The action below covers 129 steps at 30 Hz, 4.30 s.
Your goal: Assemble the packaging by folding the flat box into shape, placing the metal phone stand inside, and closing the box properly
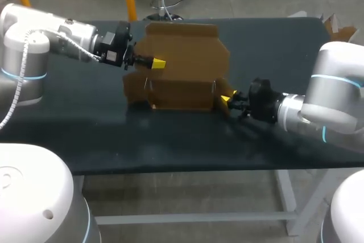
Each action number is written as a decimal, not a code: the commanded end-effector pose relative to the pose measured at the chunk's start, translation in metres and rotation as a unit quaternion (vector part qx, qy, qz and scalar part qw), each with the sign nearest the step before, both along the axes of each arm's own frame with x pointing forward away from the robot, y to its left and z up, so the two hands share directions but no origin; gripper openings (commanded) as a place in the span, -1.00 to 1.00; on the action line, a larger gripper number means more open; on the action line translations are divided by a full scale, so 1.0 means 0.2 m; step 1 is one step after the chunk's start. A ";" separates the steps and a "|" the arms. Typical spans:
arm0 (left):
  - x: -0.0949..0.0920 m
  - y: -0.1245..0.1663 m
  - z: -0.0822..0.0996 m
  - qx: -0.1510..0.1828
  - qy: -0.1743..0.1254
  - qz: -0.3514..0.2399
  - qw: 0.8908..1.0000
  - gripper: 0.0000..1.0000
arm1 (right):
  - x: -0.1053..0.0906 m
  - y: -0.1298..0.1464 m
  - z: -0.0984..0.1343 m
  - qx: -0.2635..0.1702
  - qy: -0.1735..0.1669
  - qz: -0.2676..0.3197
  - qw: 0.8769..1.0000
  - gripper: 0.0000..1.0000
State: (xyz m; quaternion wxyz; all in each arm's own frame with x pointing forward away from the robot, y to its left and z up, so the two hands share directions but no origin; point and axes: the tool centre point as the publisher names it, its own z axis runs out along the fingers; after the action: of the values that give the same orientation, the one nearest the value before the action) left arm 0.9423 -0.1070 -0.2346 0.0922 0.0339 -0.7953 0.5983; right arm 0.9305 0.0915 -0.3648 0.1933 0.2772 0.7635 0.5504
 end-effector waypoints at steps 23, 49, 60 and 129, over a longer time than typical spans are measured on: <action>0.00 0.00 -0.02 0.001 0.001 -0.002 1.000 -1.00 | -0.14 0.11 -0.06 -0.014 0.024 -0.070 0.997 -0.18; 0.00 0.00 -0.02 0.001 0.001 -0.002 1.000 -1.00 | -0.22 0.25 -0.08 -0.021 0.012 -0.071 0.997 -0.16; 0.00 0.00 -0.02 0.001 0.001 -0.002 1.000 -1.00 | -0.30 0.26 -0.06 -0.031 0.012 -0.065 0.997 -0.16; 0.00 0.00 -0.02 0.001 0.001 -0.002 1.000 -1.00 | -0.08 -0.03 -0.04 -0.089 -0.053 0.234 0.967 -0.12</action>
State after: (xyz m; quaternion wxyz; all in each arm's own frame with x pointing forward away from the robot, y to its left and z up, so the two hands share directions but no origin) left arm 0.9424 -0.1077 -0.2347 0.0921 0.0339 -0.7953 0.5983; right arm 0.9069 0.0839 -0.3693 0.1461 0.0570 0.8385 0.5218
